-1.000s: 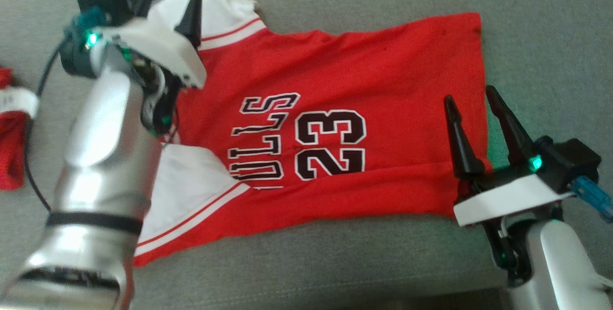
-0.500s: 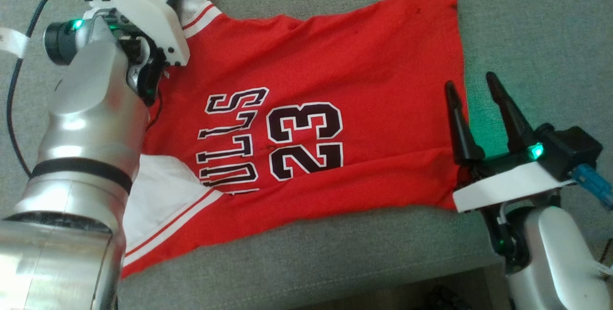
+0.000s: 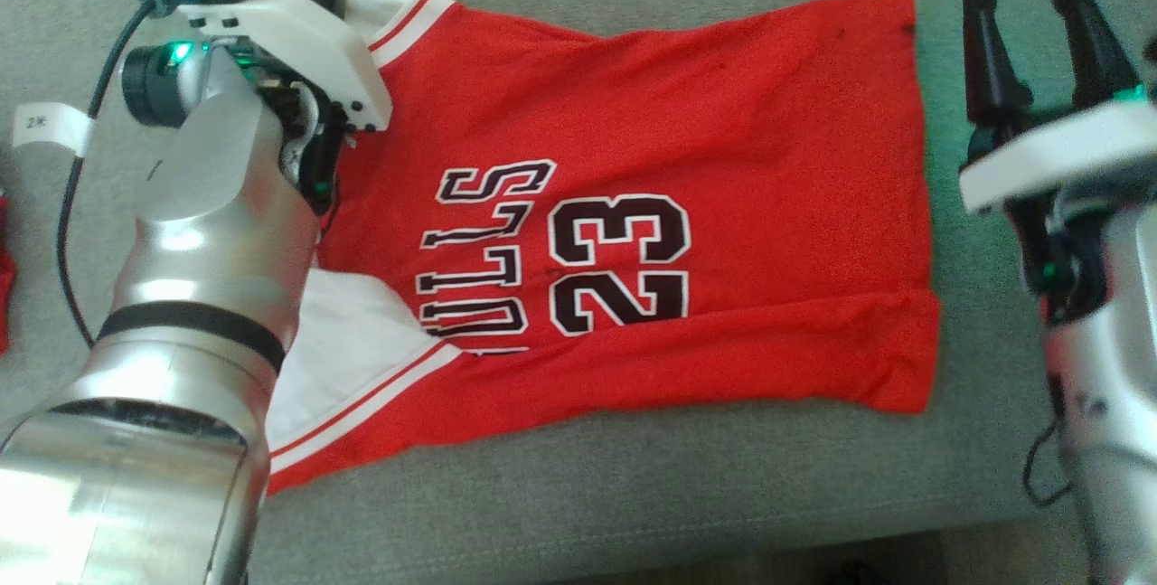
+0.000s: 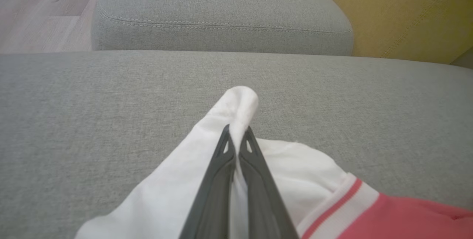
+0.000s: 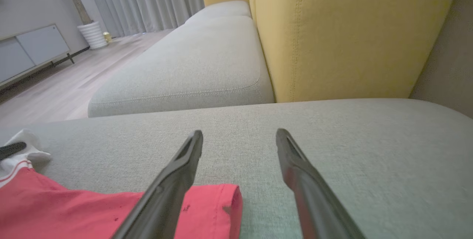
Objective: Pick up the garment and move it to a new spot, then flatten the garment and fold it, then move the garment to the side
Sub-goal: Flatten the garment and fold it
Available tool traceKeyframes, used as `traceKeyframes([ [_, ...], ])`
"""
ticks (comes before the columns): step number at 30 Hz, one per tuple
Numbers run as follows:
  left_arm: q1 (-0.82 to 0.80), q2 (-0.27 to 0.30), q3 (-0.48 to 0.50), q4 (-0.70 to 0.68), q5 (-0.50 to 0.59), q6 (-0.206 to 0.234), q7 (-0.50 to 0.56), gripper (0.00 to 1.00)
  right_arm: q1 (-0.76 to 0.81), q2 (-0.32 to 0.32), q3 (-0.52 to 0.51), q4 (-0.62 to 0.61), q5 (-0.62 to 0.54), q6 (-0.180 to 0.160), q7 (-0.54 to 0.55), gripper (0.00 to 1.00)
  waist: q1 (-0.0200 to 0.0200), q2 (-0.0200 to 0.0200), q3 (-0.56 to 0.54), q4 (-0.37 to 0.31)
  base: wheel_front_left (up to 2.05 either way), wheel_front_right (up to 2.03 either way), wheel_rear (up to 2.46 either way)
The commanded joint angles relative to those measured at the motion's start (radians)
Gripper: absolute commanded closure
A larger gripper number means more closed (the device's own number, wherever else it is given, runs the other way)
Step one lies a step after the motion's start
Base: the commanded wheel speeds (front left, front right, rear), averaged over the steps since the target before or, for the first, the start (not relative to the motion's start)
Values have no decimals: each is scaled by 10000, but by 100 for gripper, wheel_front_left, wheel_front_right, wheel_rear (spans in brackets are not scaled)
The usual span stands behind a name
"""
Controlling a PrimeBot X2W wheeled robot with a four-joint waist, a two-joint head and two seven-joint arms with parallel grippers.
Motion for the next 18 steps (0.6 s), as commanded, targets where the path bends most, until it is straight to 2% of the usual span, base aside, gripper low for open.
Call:
traceKeyframes([
  [1,-352,262,61,-231,-83,-19,-137,100,-343,-205,291,83,115,75,181,0,-1,0,20,169,0,0,0],
  [8,-266,143,-141,-385,-375,-159,-300,100,-1999,-676,1349,2891,761,75,1637,0,-1,0,-5,504,0,0,0],
  [12,-101,134,-367,-546,-692,-239,-325,100,-2451,-812,1949,3934,1145,75,2480,0,-1,0,-33,570,0,0,0],
  [13,-68,133,-446,-595,-785,-253,-329,100,-2522,-845,2093,4090,1266,75,2656,16,-1,0,-31,578,0,0,0],
  [15,-33,132,-594,-661,-959,-267,-333,100,-2636,-938,2340,4310,1479,75,2889,100,-1,0,-23,586,0,0,0],
  [18,-15,132,-769,-732,-1188,-257,-339,100,-2766,-1053,2529,4408,1735,75,2712,100,-1,0,-23,589,0,0,0],
])
